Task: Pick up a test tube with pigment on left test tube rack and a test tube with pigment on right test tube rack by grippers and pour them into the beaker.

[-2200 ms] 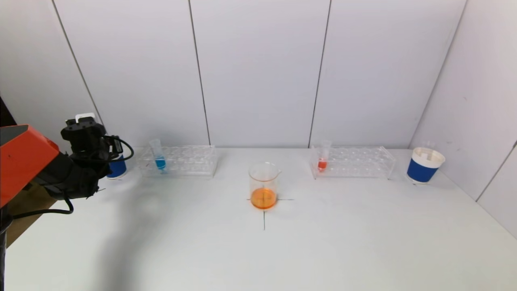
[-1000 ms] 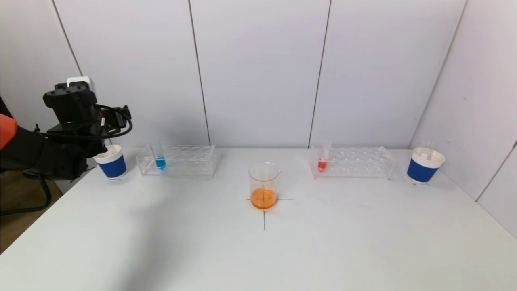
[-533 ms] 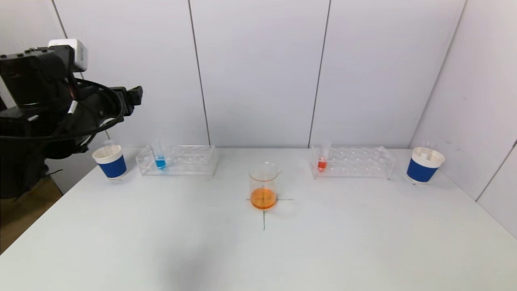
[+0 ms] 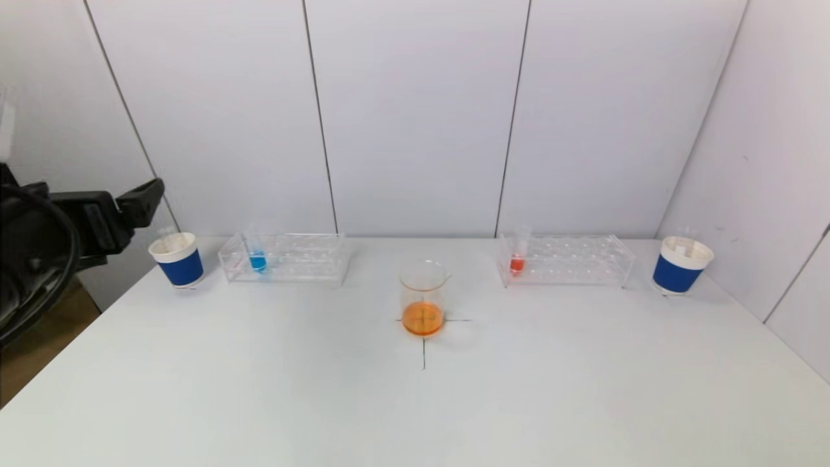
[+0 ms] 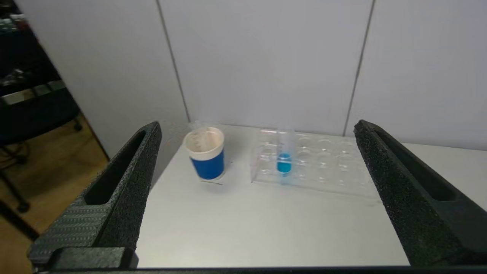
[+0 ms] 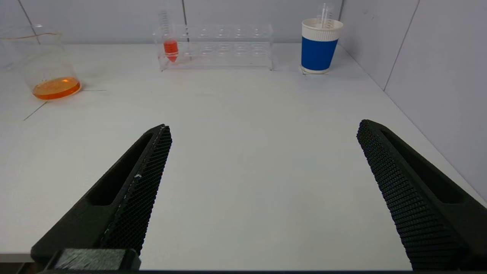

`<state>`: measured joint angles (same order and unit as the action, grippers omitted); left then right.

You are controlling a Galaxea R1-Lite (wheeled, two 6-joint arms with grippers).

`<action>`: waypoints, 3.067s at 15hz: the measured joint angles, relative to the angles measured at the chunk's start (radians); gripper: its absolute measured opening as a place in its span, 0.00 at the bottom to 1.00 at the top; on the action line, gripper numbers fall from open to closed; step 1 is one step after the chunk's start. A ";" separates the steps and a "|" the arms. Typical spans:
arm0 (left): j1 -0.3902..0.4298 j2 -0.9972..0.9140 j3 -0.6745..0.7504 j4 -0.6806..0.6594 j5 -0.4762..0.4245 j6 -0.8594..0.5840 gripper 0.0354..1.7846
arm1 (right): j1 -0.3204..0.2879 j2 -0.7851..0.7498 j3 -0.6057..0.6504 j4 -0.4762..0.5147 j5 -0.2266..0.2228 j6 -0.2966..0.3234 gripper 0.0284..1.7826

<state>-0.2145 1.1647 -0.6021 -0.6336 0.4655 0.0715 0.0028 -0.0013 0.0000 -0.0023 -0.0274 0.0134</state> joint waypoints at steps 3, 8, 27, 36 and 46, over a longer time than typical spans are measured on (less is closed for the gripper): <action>-0.001 -0.132 0.092 0.003 0.154 0.036 0.99 | 0.000 0.000 0.000 0.000 0.000 0.000 0.99; -0.001 -0.321 0.198 0.023 0.370 0.080 0.99 | 0.000 0.000 0.000 0.000 0.000 0.000 0.99; 0.173 -0.920 0.546 0.369 0.234 0.169 0.99 | 0.000 0.000 0.000 0.000 0.000 0.000 0.99; 0.205 -1.155 0.548 0.640 -0.245 0.141 0.99 | 0.000 0.000 0.000 0.000 0.000 0.000 0.99; 0.205 -1.166 0.600 0.637 -0.513 0.019 0.99 | 0.000 0.000 0.000 0.000 0.000 0.000 0.99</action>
<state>-0.0091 -0.0017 -0.0017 0.0038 -0.0479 0.0904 0.0028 -0.0013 0.0000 -0.0023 -0.0272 0.0134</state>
